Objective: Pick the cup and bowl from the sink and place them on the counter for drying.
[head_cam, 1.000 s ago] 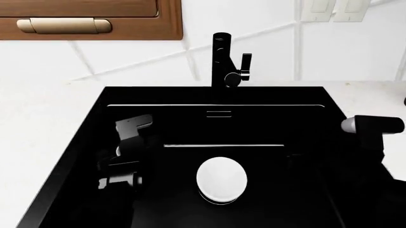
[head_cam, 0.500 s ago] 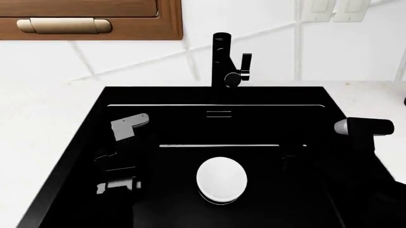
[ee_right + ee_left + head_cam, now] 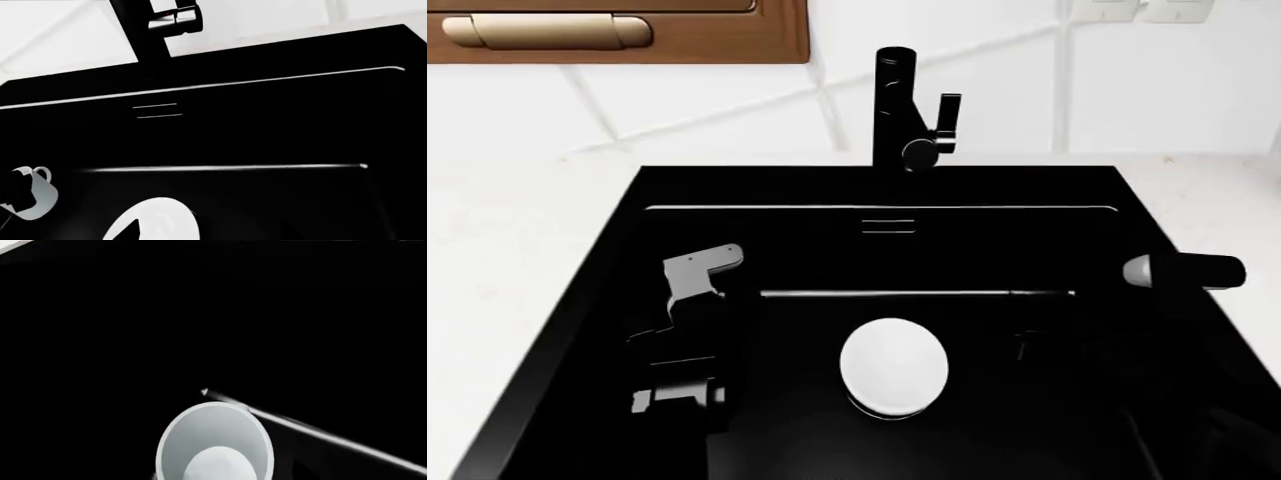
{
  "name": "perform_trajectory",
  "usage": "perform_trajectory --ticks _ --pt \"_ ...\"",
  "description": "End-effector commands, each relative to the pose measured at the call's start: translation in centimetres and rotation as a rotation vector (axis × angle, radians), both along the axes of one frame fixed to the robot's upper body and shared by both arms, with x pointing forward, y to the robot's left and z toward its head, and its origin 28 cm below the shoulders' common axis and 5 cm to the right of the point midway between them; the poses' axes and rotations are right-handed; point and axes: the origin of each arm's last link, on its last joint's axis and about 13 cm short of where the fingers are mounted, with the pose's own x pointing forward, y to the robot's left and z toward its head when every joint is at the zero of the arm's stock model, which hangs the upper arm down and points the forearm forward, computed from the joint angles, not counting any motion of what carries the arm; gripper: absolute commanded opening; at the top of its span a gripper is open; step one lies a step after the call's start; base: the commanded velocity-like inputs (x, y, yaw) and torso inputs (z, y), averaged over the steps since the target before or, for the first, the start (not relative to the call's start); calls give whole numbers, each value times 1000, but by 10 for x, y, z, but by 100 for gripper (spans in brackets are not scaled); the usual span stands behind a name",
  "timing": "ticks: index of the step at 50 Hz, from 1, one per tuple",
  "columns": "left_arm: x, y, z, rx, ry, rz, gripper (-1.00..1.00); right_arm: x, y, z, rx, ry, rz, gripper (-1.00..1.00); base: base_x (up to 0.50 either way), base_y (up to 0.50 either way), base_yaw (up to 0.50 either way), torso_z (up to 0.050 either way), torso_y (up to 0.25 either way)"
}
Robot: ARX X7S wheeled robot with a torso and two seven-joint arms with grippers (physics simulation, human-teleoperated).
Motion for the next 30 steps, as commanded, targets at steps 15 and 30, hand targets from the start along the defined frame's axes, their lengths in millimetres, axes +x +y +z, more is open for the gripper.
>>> perform_trajectory --ticks 15,30 --pt "0 -2 0 -32 -6 -23 100 4 2 0 2 5 11 100 0 0 0 0 -74" --pt "3 3 5 -35 -27 4 100 6 4 -3 10 12 18 100 0 0 0 0 -74"
